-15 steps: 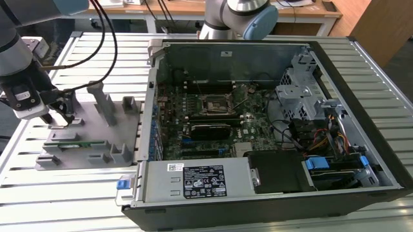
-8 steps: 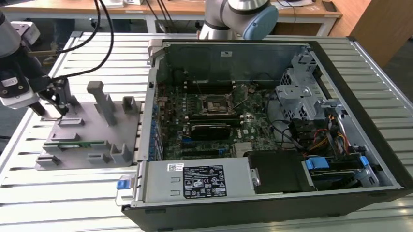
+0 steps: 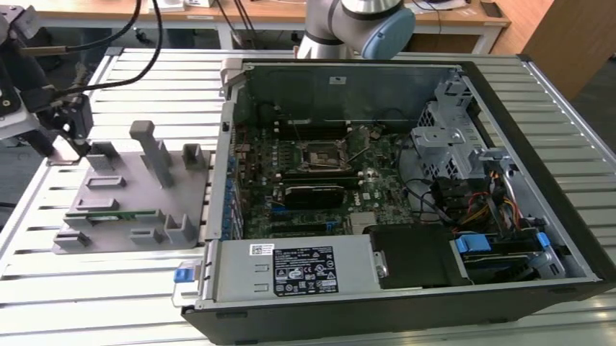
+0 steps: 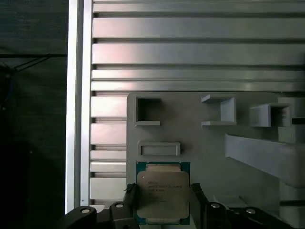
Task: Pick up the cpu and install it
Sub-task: 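Pick up the cpu and move it towards the insertion slot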
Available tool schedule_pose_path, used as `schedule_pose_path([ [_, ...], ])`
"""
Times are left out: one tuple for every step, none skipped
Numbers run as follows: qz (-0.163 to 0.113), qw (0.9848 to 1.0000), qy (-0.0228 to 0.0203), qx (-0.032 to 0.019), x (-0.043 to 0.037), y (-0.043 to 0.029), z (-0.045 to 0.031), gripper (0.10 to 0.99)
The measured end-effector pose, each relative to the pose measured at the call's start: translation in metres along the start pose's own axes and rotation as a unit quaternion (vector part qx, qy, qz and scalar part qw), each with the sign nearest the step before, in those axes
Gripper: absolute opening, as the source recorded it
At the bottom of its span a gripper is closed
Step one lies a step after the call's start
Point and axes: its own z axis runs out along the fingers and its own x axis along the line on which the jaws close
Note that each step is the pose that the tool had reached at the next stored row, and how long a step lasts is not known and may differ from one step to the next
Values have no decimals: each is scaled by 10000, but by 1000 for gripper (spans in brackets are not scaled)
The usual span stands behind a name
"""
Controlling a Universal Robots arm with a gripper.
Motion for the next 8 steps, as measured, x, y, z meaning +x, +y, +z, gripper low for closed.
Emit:
schedule_pose_path([
  [0, 10000, 0, 0, 1, 2, -45, 529],
  [0, 10000, 0, 0, 1, 6, -139, 529],
  [0, 10000, 0, 0, 2, 10, -229, 529],
  [0, 10000, 0, 0, 3, 12, -273, 529],
  [0, 10000, -1, 0, 3, 14, -318, 529],
  [0, 10000, -1, 0, 4, 16, -363, 529],
  [0, 10000, -1, -1, 5, 20, -457, 529],
  [0, 10000, -1, 0, 5, 22, -502, 529],
])
